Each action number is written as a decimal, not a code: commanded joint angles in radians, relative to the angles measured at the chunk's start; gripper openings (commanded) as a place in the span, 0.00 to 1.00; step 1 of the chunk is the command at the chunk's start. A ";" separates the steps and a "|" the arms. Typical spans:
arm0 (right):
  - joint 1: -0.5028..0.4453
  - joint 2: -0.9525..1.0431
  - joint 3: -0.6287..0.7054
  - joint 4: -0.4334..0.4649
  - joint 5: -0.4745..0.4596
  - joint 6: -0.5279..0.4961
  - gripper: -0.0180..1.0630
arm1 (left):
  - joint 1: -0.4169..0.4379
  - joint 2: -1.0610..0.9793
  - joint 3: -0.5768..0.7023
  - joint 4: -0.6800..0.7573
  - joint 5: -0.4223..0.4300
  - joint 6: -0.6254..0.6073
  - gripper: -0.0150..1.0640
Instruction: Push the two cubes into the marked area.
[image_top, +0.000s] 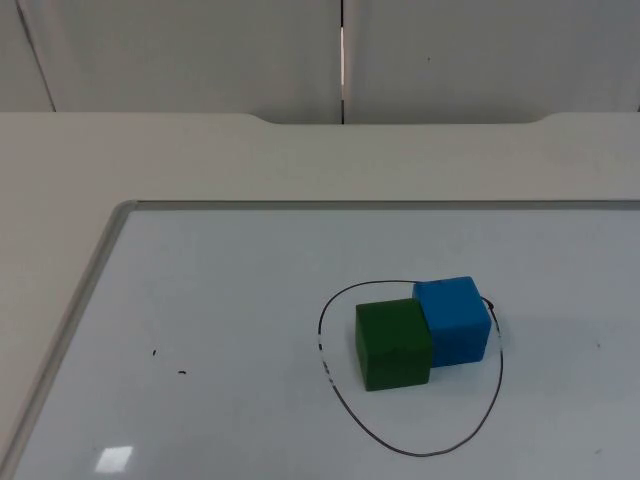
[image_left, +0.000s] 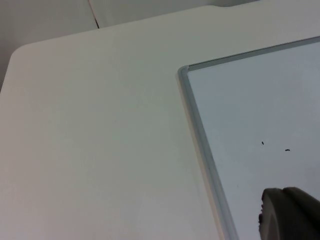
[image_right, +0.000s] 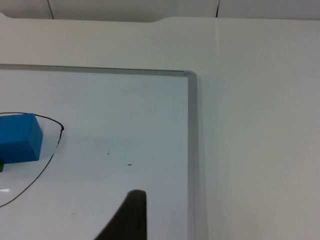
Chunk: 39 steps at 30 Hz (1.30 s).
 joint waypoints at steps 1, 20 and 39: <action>-0.008 -0.004 0.004 -0.002 -0.005 -0.006 0.99 | 0.003 -0.003 0.004 0.004 -0.003 -0.001 0.01; -0.008 -0.004 0.004 -0.002 -0.005 -0.006 0.99 | 0.003 -0.003 0.004 0.004 -0.003 -0.001 0.01; -0.008 -0.004 0.004 -0.002 -0.005 -0.006 0.99 | 0.003 -0.003 0.004 0.029 -0.005 -0.034 0.99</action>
